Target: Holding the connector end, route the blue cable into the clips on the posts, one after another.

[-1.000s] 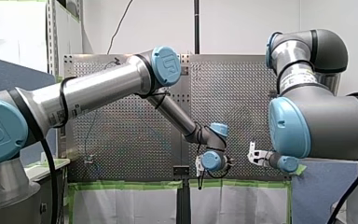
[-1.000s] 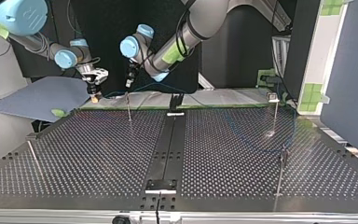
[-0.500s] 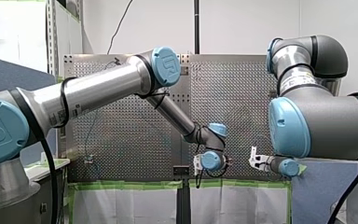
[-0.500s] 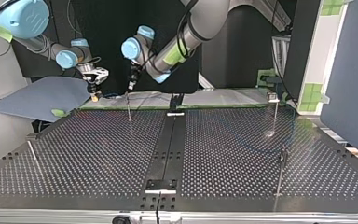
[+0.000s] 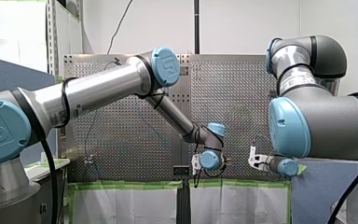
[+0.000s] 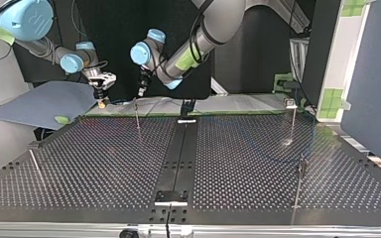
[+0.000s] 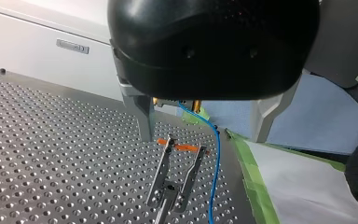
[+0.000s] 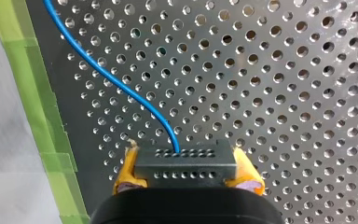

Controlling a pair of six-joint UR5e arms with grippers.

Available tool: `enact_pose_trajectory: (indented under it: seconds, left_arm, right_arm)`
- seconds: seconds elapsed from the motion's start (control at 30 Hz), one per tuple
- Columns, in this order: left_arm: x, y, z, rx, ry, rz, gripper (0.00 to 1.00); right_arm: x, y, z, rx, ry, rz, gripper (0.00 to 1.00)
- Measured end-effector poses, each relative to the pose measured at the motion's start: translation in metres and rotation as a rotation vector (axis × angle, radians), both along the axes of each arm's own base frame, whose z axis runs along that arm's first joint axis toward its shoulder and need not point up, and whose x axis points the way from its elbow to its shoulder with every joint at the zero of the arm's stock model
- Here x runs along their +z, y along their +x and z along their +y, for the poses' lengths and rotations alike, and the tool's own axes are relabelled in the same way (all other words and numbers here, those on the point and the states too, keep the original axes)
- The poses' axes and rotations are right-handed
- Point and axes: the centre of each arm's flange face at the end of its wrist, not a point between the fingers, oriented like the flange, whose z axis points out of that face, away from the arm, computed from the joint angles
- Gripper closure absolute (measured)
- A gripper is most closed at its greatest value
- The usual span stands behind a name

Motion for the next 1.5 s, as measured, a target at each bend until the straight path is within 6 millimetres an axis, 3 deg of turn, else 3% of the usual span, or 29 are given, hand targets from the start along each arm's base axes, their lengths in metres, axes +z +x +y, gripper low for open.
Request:
enact_pose_trajectory:
  seconds: [1.1, 1.5]
  left_arm:
    - [0.001, 0.001, -0.001, 0.012, -0.008, -0.015, 0.0]
    - [-0.004, -0.04, -0.01, 0.003, 0.094, 0.028, 0.0]
  right_arm:
    - [0.0, -0.004, -0.001, -0.009, 0.015, 0.012, 1.0]
    - [-0.01, -0.005, 0.02, 0.048, 0.085, 0.095, 1.0]
